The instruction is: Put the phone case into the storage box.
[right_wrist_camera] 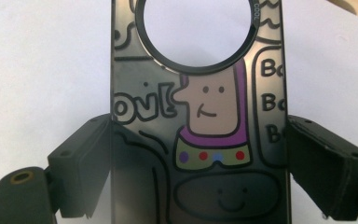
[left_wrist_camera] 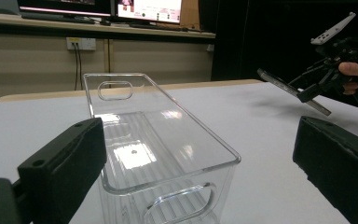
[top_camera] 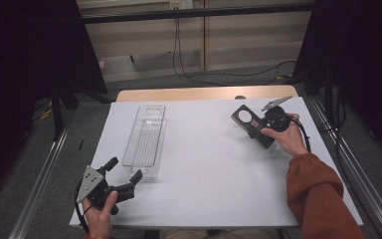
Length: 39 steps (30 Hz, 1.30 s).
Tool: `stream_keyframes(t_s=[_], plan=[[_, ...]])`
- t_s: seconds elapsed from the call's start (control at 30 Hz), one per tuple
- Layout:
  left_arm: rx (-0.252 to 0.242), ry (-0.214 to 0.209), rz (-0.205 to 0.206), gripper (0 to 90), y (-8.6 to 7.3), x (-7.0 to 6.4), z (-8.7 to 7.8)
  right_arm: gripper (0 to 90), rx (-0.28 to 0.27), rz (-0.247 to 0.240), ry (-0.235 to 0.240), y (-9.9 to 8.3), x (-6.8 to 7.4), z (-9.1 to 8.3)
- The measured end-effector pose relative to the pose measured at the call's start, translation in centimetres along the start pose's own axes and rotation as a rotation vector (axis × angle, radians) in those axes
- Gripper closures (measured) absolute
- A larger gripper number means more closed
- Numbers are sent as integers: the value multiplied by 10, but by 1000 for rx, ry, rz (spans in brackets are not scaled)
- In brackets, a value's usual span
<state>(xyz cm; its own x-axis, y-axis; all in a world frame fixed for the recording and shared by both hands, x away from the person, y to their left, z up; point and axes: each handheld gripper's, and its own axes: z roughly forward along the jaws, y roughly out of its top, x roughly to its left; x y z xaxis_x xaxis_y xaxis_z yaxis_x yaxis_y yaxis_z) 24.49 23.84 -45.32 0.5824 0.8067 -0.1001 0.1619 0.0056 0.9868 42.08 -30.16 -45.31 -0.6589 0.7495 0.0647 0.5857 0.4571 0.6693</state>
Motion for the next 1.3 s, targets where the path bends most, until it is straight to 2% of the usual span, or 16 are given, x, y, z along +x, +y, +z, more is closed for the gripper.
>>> stream_keyframes(t_s=[0.13,0.23,0.27,0.3,0.33,0.37,0.4,0.7,0.87,1.3], plan=[[-6,14,-8,29,0,1,-1,124,-28,-1,-11,-3,2,1],[-6,7,-9,29,0,0,0,124,-49,20,-18,-6,3,0],[0,7,1,29,0,1,-1,124,-68,12,-11,-6,3,1],[-5,7,-5,29,0,0,0,124,-71,5,-9,-6,3,1],[-10,10,-14,29,0,-1,0,123,-78,3,-17,-7,4,1],[-5,11,-7,29,0,0,0,123,-67,19,-34,-7,5,-1],[-3,13,-5,29,0,1,-1,123,-88,10,-29,-8,4,0],[-4,6,-7,29,0,1,0,123,-160,28,-57,-14,6,-4],[-4,11,-5,29,0,1,0,123,-185,46,-50,-18,6,-3],[-10,13,-7,29,1,1,-1,122,-265,46,-51,-22,13,-8]])
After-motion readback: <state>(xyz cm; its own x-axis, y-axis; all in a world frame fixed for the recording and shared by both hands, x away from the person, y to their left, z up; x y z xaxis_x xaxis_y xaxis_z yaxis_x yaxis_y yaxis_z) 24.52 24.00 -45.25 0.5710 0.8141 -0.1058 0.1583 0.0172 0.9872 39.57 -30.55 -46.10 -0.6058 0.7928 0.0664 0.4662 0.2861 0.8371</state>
